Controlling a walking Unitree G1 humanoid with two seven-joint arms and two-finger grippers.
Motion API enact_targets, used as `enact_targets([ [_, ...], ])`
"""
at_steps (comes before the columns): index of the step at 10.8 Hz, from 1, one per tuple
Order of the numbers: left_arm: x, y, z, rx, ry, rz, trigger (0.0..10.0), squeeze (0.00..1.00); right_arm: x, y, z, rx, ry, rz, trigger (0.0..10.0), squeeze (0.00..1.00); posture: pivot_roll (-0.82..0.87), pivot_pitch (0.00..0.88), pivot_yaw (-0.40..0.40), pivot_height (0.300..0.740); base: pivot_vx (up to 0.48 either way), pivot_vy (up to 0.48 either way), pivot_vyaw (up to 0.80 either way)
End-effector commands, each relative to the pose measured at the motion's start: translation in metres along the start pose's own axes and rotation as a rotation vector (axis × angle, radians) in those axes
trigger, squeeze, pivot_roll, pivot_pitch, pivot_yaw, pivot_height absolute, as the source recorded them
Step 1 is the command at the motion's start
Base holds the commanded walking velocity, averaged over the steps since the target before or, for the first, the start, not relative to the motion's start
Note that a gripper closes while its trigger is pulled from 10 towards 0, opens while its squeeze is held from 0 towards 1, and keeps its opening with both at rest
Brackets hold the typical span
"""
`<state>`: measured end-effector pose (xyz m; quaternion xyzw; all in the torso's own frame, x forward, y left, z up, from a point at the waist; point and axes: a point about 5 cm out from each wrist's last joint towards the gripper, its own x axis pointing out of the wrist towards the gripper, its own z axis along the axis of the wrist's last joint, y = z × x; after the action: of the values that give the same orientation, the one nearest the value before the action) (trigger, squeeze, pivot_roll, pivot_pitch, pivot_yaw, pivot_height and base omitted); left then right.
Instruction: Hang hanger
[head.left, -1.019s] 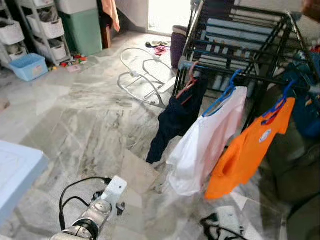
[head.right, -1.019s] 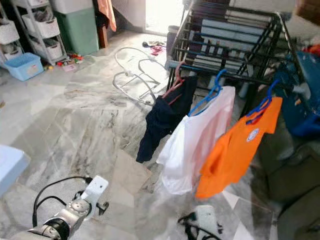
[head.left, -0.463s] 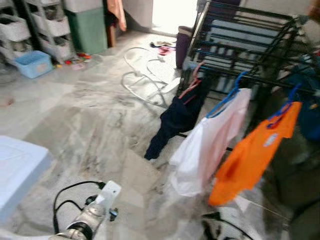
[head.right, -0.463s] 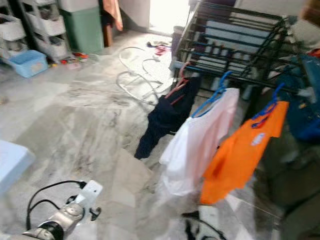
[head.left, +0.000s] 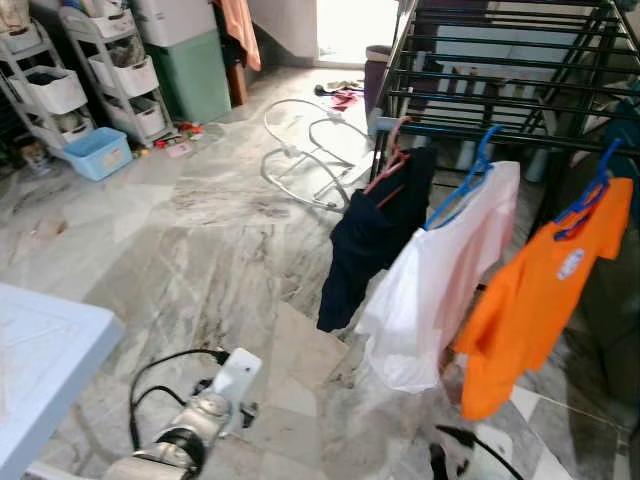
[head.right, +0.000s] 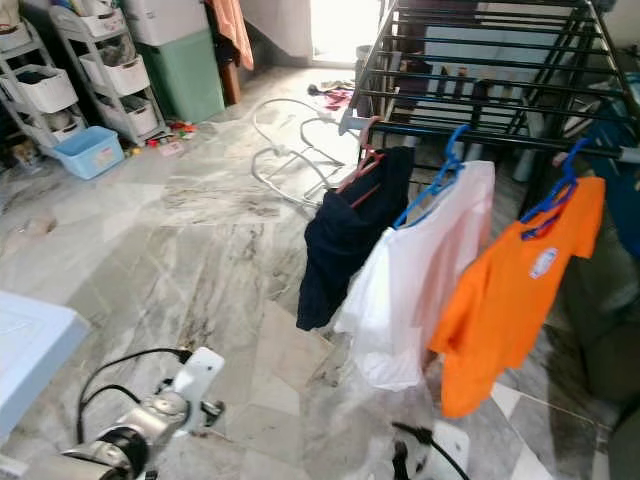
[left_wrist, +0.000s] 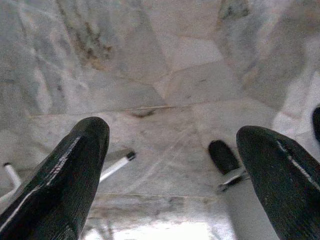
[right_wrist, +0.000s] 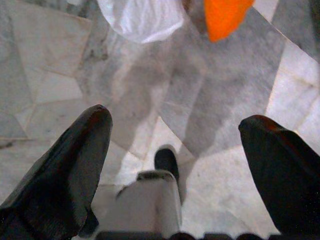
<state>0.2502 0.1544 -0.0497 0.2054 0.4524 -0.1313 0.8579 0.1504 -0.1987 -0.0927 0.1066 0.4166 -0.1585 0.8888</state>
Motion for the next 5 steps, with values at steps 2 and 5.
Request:
enact_targets([
  [2, 0.0, -0.002, -0.001, -0.062, 0.026, 0.016, 10.0, 0.0, -0.002, -0.009, -0.004, 0.015, 0.002, -0.014, 10.0, 0.0, -0.07, 0.0, 0.027, 0.74, 0.0, 0.0, 0.0],
  [5, -0.001, 0.0, -0.023, -0.135, 0.101, 0.024, 10.0, 0.0, 0.003, -0.02, 0.02, 0.114, -0.091, -0.038, 10.0, 0.0, -0.08, 0.0, 0.045, 0.74, 0.0, 0.0, 0.0],
])
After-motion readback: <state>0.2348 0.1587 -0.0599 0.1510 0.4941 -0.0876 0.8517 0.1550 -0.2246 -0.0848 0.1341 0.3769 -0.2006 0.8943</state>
